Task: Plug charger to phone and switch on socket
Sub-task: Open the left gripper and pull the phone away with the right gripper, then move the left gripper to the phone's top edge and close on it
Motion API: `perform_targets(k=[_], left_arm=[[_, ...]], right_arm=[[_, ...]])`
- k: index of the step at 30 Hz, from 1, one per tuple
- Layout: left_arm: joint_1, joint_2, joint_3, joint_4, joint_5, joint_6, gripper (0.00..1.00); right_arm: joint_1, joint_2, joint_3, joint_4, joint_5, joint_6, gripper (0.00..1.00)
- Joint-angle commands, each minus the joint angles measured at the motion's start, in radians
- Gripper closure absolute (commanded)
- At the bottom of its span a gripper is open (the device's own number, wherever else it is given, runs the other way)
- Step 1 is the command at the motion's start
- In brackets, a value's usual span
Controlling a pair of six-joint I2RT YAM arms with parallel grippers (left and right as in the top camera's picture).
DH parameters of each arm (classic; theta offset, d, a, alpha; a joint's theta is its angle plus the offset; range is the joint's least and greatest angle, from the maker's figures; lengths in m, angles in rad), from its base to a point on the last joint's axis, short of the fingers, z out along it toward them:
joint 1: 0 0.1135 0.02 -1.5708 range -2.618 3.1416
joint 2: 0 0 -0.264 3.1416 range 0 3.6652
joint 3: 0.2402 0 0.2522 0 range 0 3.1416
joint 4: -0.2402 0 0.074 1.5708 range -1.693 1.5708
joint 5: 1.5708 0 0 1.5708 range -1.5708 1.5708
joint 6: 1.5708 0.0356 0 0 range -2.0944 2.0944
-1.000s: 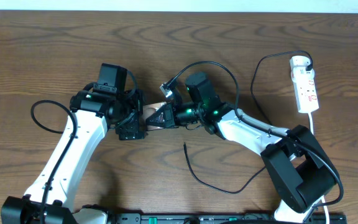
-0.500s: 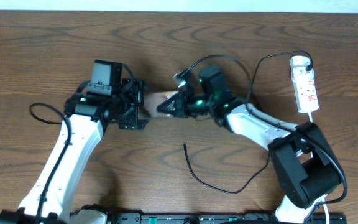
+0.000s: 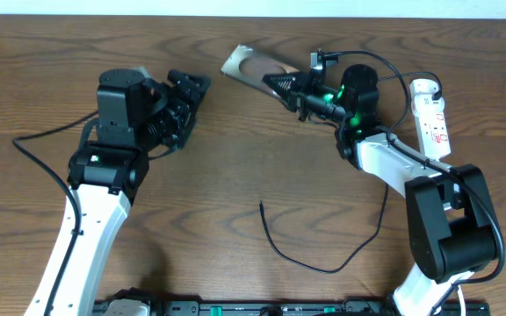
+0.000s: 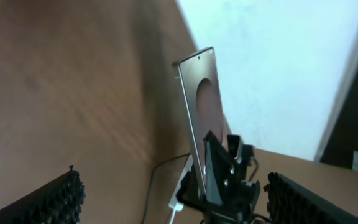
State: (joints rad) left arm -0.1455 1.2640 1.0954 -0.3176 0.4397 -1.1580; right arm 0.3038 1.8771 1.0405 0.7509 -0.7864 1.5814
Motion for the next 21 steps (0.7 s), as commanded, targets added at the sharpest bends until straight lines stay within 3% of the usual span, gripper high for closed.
perform_targets(k=[1,8,21], left_arm=[[0.005,0.027,0.02,0.08,0.016,0.077,0.09],[0.005,0.056,-0.034,0.421,0.084,0.04,0.09],[0.005,0.114,-0.061,0.505,0.095,0.011,0.09]], right_arm=[[0.029,-0.005,0.018,0.096,0.075,0.329,0.99],[0.085,-0.005,0.018,0.286,0.144,0.47,0.98],[0.135,-0.005,0.018,0.356,0.13,0.463,0.98]])
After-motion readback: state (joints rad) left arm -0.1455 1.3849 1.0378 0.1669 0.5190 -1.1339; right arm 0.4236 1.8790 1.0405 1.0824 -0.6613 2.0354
